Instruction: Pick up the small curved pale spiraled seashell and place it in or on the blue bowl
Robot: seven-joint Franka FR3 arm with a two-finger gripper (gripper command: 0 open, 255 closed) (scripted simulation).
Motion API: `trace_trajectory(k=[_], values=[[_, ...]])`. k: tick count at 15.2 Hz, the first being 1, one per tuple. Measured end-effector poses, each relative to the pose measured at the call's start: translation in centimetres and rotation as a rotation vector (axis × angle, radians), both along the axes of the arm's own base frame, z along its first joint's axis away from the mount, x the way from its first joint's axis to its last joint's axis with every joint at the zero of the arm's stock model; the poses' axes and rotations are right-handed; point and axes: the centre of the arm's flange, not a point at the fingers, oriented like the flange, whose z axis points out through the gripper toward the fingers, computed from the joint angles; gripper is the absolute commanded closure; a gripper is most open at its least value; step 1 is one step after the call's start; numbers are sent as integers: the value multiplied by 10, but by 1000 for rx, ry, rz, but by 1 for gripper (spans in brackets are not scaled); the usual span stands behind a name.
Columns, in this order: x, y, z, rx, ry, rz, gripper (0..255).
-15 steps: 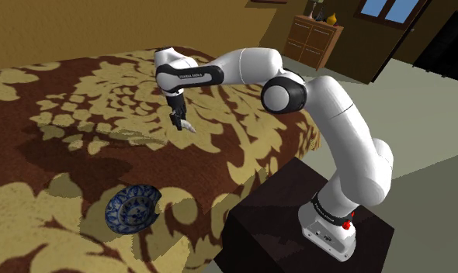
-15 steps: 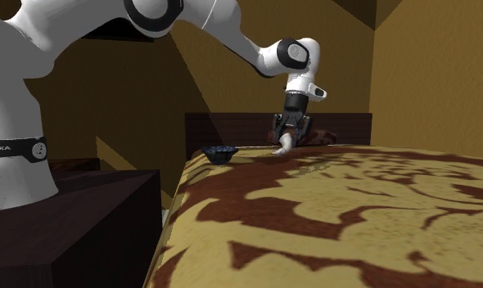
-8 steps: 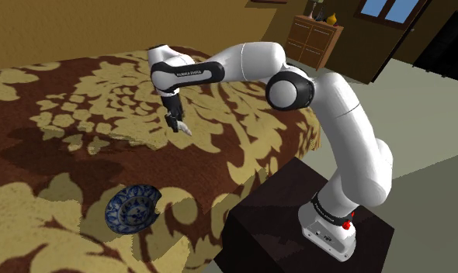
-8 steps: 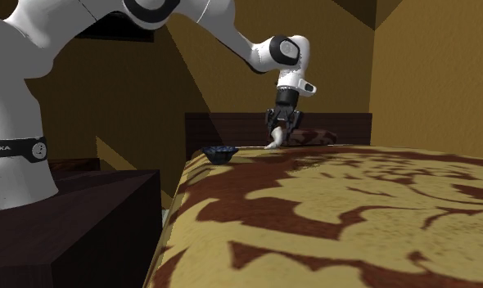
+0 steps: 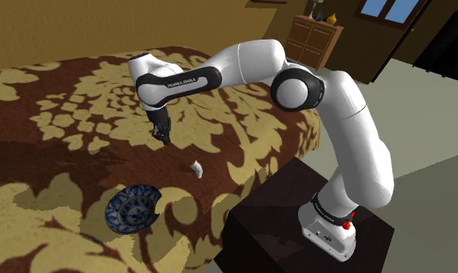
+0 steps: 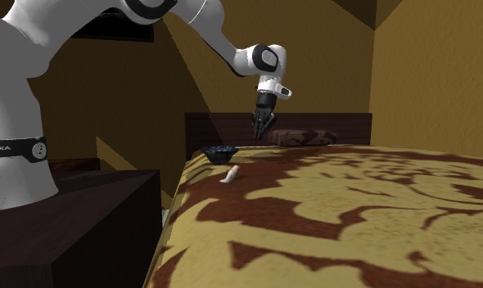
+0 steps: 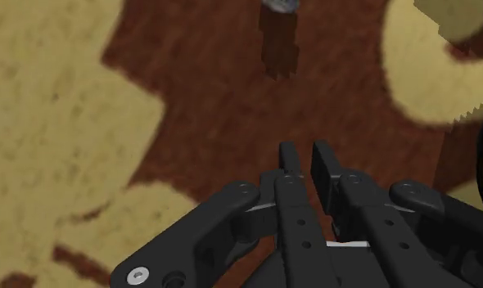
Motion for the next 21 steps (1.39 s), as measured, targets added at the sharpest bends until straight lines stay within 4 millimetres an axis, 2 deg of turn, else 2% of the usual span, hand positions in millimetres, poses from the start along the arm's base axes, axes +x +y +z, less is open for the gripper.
trace_trajectory(k=[3,4,5,7,12,16,18,21], values=[[-21,33,-1,0,0,0,255],[-22,34,-1,0,0,1,0],[-21,33,-1,0,0,0,0],[-27,20,-10,3,-17,-11,0],[-55,-26,-49,20,-94,-55,0],[-76,-71,-82,35,-160,-92,0],[-86,-85,-97,43,-188,-108,0],[-93,-93,-115,47,-200,-114,0]])
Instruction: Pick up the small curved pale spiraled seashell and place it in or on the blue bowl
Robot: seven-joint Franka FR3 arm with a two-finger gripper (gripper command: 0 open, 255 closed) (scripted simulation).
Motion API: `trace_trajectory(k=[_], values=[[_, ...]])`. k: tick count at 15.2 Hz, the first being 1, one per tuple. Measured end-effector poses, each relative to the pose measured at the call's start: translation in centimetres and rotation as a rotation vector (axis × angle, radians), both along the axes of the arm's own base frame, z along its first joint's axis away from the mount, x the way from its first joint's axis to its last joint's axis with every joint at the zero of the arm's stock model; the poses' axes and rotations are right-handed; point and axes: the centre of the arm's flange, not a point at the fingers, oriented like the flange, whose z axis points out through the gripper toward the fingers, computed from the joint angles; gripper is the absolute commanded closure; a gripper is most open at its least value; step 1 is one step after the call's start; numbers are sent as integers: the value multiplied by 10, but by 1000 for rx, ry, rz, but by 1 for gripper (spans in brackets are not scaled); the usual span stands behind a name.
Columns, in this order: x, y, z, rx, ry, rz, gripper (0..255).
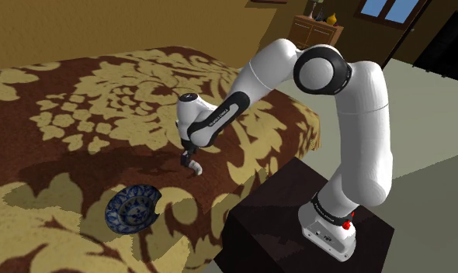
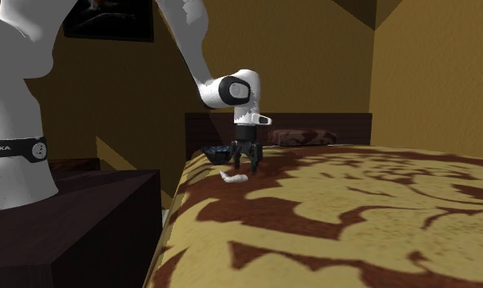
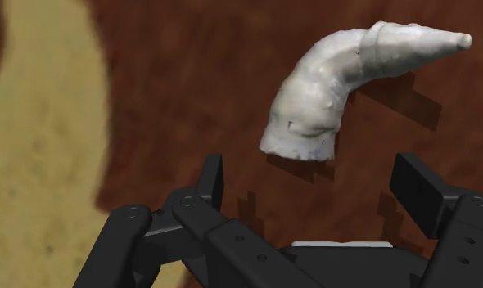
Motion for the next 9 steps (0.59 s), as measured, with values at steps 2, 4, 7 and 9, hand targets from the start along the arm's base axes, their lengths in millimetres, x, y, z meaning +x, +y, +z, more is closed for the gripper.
trace_trajectory(k=[2,4,7,9], values=[[0,-1,-11,1,-2,0,0],[-2,-1,-23,1,-2,-1,0],[0,-2,-30,1,-2,-1,0],[0,-2,-30,1,-2,-1,0]])
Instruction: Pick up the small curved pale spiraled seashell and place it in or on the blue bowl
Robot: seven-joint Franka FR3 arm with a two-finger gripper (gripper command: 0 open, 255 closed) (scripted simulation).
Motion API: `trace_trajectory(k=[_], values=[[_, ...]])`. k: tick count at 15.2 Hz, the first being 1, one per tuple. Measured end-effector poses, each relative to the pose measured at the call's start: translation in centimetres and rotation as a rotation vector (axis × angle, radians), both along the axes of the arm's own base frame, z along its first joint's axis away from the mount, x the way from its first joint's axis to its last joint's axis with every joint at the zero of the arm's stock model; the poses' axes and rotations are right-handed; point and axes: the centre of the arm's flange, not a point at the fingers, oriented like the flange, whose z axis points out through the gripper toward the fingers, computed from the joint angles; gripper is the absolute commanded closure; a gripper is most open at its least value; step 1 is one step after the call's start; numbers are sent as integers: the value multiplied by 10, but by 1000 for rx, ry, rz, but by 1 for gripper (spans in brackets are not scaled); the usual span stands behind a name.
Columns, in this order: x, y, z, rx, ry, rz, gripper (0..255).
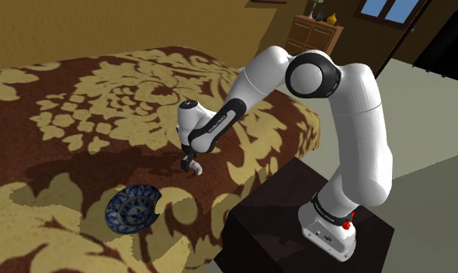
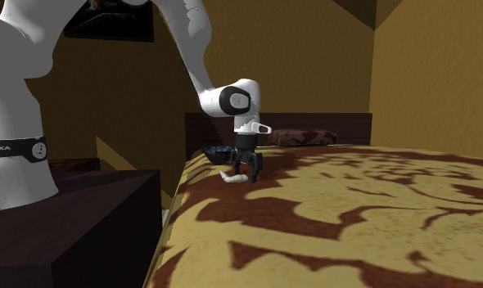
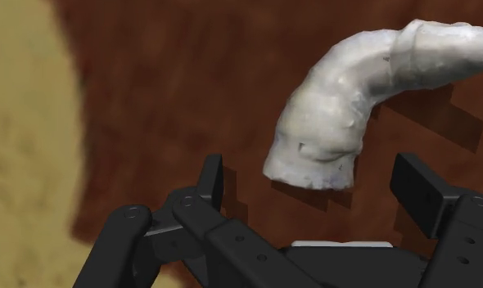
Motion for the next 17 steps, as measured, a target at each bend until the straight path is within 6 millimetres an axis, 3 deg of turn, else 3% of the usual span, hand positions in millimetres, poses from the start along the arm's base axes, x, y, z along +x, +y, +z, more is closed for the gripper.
trace_trajectory(k=[2,3,14,17], values=[[0,0,0,0,0,0,0],[0,0,0,0,0,0,255],[0,0,4,0,-1,1,255],[0,1,16,0,0,0,255]])
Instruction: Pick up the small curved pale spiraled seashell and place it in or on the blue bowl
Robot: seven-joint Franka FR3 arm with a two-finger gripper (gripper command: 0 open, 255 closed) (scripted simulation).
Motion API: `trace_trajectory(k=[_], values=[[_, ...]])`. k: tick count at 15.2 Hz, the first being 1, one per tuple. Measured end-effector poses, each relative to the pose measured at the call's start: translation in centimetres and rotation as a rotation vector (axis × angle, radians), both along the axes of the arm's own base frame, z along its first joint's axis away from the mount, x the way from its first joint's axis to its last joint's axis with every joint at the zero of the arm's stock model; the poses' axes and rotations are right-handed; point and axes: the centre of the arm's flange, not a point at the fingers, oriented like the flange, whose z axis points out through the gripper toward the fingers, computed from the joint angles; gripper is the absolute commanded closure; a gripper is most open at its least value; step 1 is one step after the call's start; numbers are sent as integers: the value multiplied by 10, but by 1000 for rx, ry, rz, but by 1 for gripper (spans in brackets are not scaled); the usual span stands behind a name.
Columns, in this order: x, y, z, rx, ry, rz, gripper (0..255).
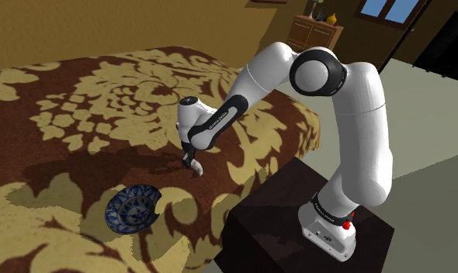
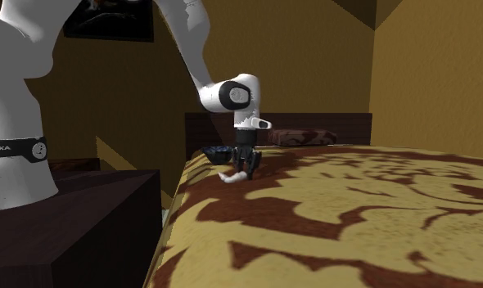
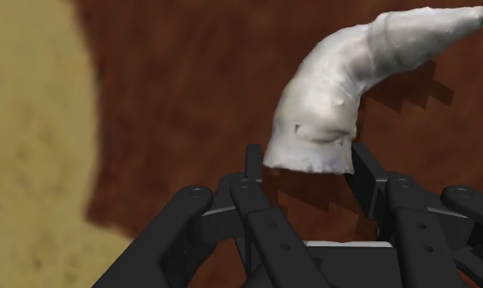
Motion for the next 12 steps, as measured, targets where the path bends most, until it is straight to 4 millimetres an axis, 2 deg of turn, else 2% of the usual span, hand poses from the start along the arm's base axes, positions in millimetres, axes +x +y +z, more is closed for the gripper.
trace_trajectory(k=[12], values=[[0,-1,62,0,0,0,255]])
